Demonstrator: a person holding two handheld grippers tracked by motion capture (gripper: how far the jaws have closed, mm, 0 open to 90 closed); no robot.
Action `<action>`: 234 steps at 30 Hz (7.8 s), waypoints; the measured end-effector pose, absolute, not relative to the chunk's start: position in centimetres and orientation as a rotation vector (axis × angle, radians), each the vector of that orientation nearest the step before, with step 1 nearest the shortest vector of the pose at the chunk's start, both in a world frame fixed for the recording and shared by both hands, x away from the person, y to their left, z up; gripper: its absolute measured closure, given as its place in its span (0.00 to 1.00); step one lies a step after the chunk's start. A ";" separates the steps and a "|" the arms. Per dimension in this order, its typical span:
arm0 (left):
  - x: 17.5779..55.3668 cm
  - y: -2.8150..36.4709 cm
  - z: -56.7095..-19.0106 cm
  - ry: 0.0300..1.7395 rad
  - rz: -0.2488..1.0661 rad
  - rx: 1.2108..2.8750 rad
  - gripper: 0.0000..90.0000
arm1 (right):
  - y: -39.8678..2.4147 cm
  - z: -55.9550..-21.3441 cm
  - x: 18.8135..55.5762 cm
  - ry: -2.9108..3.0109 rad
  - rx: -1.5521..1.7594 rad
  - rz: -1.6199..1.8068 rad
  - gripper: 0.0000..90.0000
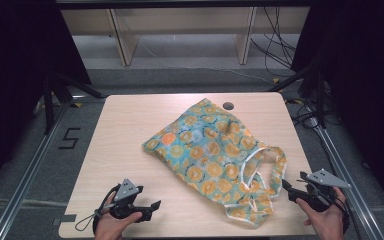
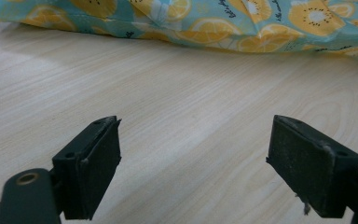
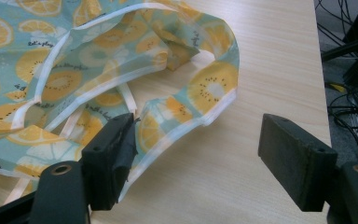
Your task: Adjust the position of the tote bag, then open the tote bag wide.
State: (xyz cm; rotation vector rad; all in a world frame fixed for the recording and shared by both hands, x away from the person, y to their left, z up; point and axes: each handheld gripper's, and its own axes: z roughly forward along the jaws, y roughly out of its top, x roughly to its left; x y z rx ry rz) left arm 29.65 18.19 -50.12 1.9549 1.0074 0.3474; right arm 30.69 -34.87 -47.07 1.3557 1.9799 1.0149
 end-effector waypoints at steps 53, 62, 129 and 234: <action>34.1 8.6 -50.9 1.037 0.058 1.866 0.16 | -31.7 -46.7 44.1 2.239 1.128 0.923 0.32; 36.3 9.1 -50.9 1.116 0.139 1.849 0.16 | -30.6 -47.1 44.2 2.348 1.059 0.882 0.91; 35.1 16.6 -44.6 0.880 0.286 2.075 0.36 | -17.4 -45.5 35.0 2.610 0.608 1.211 0.97; 46.5 19.5 -43.1 0.977 0.437 1.848 0.99 | -14.8 -42.2 37.2 2.573 0.795 1.327 0.49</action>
